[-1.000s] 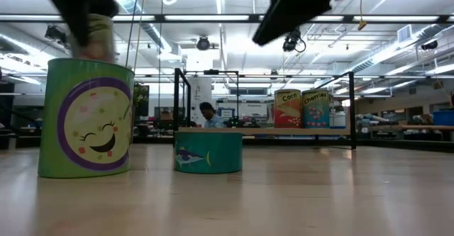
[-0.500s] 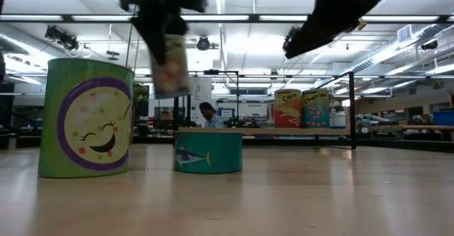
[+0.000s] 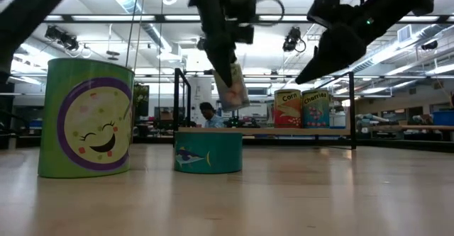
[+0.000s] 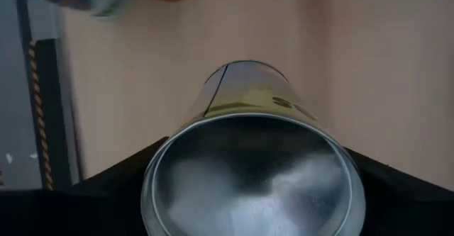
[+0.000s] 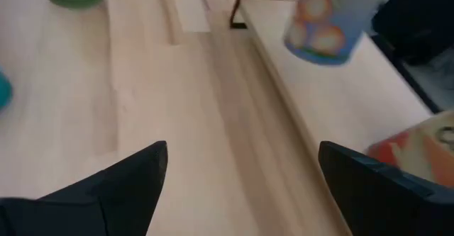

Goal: Pick and place cans onto a shelf
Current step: Put the canned peaches on the shelf

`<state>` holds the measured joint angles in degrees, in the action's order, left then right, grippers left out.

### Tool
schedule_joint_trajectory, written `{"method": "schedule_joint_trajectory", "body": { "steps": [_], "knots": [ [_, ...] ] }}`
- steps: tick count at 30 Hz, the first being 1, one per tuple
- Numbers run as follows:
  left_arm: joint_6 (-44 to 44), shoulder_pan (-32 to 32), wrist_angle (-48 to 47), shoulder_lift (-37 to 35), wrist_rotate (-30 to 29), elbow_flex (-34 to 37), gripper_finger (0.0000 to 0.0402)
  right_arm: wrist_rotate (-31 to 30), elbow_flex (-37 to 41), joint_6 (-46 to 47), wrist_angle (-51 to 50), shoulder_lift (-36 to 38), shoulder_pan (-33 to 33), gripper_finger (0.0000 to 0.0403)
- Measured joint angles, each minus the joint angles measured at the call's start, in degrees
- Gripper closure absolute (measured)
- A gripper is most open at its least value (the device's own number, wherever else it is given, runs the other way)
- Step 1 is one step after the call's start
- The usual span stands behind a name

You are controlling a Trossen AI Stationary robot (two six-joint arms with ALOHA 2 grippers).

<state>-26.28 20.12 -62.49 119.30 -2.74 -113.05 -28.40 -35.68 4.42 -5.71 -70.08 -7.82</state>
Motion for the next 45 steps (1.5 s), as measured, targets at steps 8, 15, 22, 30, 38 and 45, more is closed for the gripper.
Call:
{"method": "schedule_joint_trajectory", "body": {
  "steps": [8,15,22,30,38,45],
  "knots": [
    [-3.0,5.8,-2.4,9.2,0.0,-7.1,0.0076,0.0,1.8,-1.8,-1.3,6.2,2.1,0.0029],
    [-2.3,5.4,-1.5,10.3,-1.0,-7.0,0.0026,1.6,1.8,-1.4,-2.1,7.4,0.8,0.0029],
    [-4.2,3.5,-3.8,10.1,-5.4,-7.0,0.0015,-0.1,1.8,-1.6,-1.8,7.4,0.7,0.0029],
    [-6.6,2.1,-5.0,8.5,-14.2,-7.0,0.0016,-4.5,2.1,-2.7,-1.4,7.4,0.7,0.0029],
    [-5.6,2.2,-5.2,8.4,-15.3,-7.0,0.0017,-7.6,2.4,-6.3,-1.7,7.4,1.0,0.0029],
    [-5.5,2.2,0.8,8.4,-5.6,-7.0,0.0017,-7.6,2.4,-7.2,-1.8,7.4,1.2,0.0029]
  ]
}}
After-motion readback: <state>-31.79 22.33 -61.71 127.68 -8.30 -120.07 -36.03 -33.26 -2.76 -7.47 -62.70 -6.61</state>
